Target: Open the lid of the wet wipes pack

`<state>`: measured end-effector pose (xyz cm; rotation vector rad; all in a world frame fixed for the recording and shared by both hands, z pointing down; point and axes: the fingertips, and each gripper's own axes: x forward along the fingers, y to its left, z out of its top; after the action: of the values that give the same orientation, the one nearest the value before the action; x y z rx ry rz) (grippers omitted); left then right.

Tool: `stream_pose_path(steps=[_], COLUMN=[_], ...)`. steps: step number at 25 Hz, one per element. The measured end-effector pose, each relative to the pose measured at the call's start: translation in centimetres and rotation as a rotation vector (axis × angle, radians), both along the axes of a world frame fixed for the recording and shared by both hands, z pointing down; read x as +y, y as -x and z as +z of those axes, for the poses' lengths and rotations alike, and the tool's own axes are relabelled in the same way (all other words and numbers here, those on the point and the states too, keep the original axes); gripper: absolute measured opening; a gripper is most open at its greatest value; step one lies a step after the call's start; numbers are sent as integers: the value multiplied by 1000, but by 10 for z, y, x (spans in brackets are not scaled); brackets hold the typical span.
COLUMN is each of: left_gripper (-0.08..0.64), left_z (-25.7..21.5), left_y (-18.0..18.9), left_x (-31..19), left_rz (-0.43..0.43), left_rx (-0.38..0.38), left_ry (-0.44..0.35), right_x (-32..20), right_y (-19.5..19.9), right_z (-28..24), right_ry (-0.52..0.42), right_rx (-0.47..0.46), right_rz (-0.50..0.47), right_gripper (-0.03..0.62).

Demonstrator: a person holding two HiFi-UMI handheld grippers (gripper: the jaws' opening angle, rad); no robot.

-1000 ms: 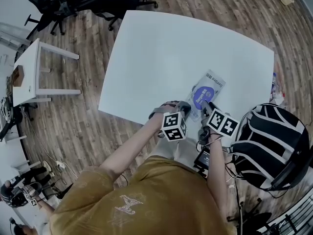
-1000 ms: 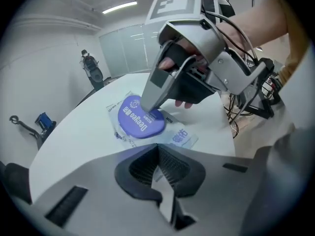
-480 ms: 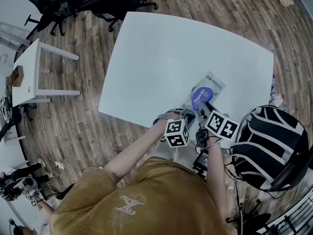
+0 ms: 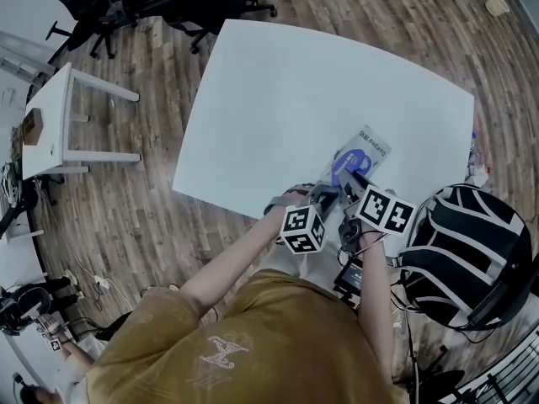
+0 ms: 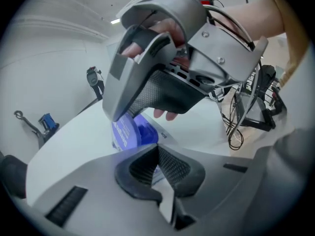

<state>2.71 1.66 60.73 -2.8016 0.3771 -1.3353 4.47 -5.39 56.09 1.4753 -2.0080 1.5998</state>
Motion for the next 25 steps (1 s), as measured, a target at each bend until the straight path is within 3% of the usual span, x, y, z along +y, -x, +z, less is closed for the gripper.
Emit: stream_pose_path(steps=[3,8,20,25], left_gripper=[8,8,7,7], left_z=[-16,-35,-43,-43], left_y=[-5,-13,-4,-4], left_x=[-6,-12,-39,-44], left_rz=[-16,-44,-155,-158], left_rx=[57,117,133,134], left_ry=[-73,-96,-116,-121], right_x=[0,-3,2,14], right_y=[0,4,-4,-16], right_z=[-3,-8,-8,-13], right_ry=[-4,-15,-19,-39], right_rx=[-7,-29,-95,-99], right_rz=[-5,-22,12,26], right_gripper=[123,123,123,123])
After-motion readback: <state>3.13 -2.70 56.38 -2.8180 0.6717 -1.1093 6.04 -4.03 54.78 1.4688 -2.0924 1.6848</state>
